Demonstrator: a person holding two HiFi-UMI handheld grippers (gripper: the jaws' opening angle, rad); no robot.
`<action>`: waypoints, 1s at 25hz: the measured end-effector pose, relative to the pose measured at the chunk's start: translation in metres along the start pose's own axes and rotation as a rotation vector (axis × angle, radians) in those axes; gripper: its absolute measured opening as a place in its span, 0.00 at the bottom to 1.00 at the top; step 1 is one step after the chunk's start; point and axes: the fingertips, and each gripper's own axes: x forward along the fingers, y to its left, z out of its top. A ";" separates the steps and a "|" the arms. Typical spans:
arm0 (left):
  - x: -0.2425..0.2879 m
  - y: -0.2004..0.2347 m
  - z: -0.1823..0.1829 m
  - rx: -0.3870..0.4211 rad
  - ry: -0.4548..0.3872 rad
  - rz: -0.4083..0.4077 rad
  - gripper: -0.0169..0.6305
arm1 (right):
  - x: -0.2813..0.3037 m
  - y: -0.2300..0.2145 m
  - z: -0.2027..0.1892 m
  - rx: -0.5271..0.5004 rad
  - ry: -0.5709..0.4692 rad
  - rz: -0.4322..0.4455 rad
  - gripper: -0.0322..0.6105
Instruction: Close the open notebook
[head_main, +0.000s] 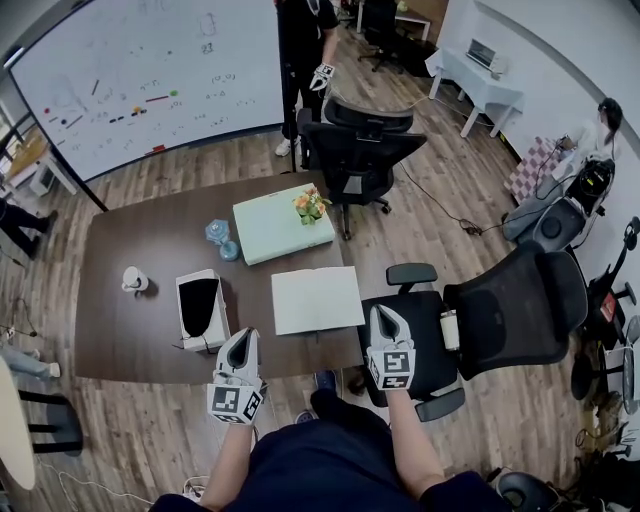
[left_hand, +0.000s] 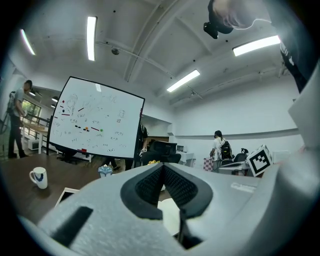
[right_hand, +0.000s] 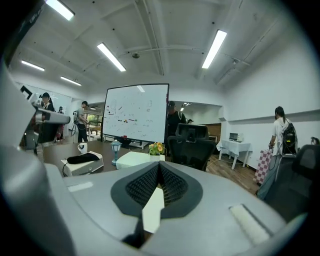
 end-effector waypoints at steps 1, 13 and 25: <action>0.002 0.001 0.000 0.003 0.002 0.000 0.00 | 0.005 -0.002 -0.008 0.000 0.005 0.005 0.07; 0.018 0.012 -0.005 0.015 0.019 0.019 0.00 | 0.050 -0.025 -0.113 0.016 0.108 0.021 0.06; 0.028 0.005 -0.004 0.035 0.038 0.011 0.00 | 0.061 -0.026 -0.214 0.014 0.293 0.090 0.06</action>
